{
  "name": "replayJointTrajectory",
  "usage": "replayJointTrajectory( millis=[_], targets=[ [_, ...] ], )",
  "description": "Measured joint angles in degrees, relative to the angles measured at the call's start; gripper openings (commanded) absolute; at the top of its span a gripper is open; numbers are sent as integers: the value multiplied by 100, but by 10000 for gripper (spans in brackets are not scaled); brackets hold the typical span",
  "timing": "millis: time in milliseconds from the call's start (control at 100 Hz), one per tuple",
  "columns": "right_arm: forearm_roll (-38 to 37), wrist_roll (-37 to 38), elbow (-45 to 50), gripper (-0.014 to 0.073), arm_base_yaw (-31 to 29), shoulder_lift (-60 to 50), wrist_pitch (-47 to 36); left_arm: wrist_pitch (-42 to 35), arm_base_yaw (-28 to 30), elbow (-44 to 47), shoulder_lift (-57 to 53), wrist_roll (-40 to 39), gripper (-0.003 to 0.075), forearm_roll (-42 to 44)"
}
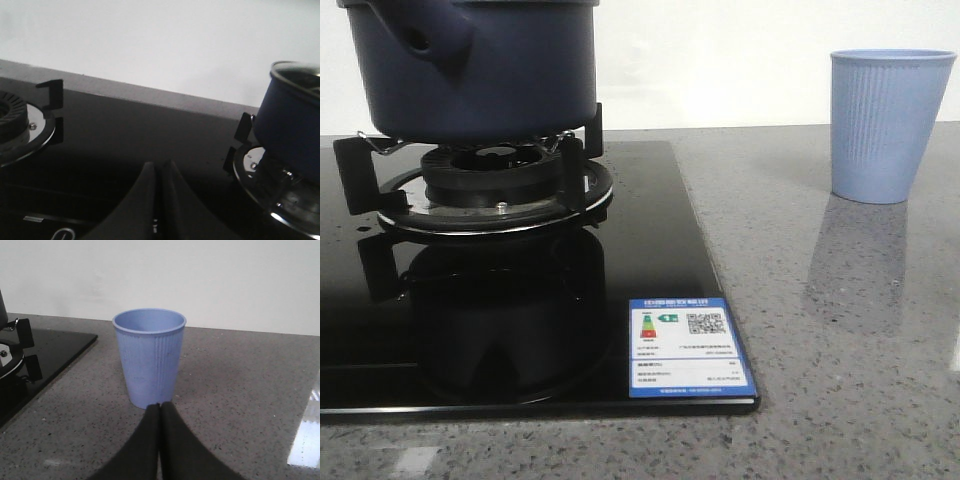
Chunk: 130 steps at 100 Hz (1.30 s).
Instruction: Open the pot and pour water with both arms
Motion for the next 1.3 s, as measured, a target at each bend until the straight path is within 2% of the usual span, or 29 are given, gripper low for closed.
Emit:
replayJointTrajectory(
  millis=[110,250,480,770,1300],
  targets=[
    [0,0,0,-71,0,0,0,-27,-267,306,-296,-1080,-19,1359],
    [0,0,0,-71,0,0,0,-206,-716,856,-873,-1434,-19,1838],
    [0,0,0,-71,0,0,0,-248,-821,1461,-1450,-1511,-19,1876],
    [-10,0,0,-71,0,0,0,-763,-821,1464,-1491,-1516,-19,1667],
    [-10,0,0,-71,0,0,0,-764,-821,1464,-1491,-1516,-19,1545]
  ],
)
